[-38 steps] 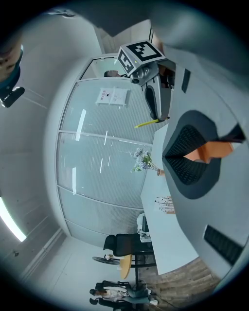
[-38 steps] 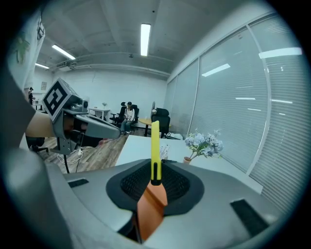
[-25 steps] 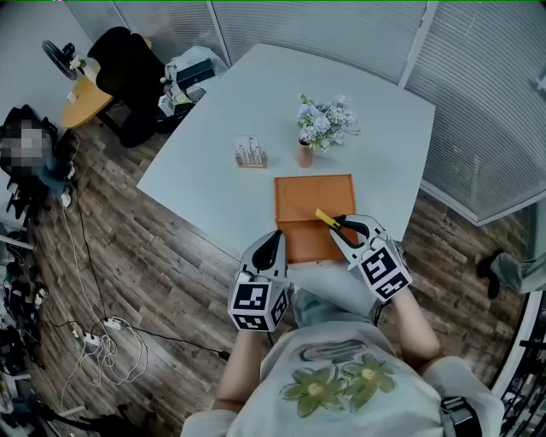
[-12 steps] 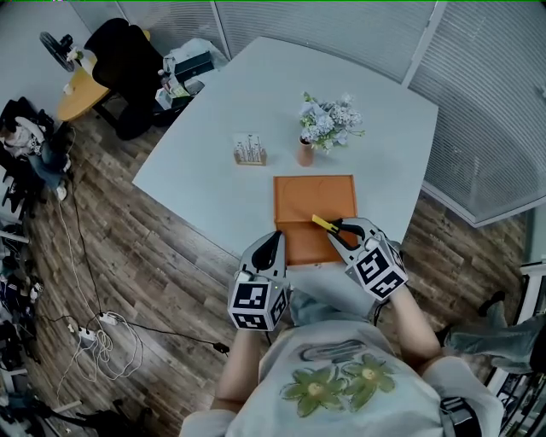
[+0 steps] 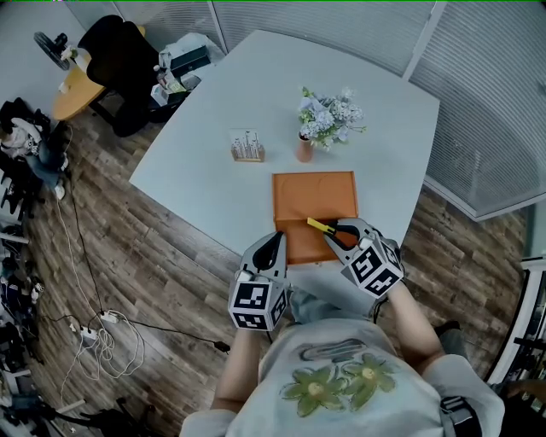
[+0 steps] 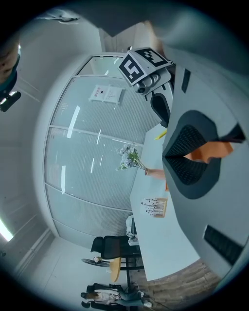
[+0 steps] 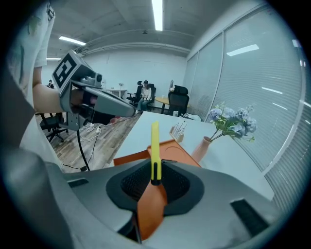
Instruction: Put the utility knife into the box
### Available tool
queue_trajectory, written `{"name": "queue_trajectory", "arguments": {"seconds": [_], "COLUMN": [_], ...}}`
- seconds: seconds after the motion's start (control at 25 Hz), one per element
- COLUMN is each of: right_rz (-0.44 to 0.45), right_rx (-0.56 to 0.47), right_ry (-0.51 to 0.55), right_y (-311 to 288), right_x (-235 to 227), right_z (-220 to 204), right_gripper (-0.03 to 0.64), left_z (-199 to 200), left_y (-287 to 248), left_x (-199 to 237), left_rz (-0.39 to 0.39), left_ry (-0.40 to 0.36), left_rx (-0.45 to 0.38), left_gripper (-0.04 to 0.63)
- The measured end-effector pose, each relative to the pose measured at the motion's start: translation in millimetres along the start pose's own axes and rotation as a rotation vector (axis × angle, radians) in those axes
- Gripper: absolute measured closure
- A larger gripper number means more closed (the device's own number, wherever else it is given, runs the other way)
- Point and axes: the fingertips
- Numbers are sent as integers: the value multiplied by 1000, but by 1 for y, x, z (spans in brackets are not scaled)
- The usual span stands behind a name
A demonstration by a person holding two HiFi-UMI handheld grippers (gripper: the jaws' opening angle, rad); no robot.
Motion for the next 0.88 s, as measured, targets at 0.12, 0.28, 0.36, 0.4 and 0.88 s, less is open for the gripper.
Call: {"name": "queue_trajectory", "arguments": {"seconds": [0.12, 0.28, 0.36, 0.4, 0.88], "right_rz": [11, 25, 33, 37, 82], "right_rx": [11, 26, 29, 29, 90], "right_ry": [2, 10, 8, 7, 36], "right_y": [-4, -9, -11, -12, -31], "right_x": [2, 4, 4, 4, 15], "right_z": [-2, -7, -9, -9, -24], "right_gripper": [545, 545, 545, 545, 545], "left_z": [-2, -4, -5, -5, -10], "left_y": [-3, -5, -7, -7, -10], "left_x": [0, 0, 0, 0, 8], "left_rz": [-8, -11, -10, -9, -4], "left_ry": [-11, -18, -19, -19, -18], "left_rx": [12, 21, 24, 25, 41], "left_gripper": [594, 595, 594, 594, 595]}}
Point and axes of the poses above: the fingertips, and each gripper's own axes: y backward along the fingers, x to its left, z out of its top, and after that the axes turned 7 degrees about y, right-handed
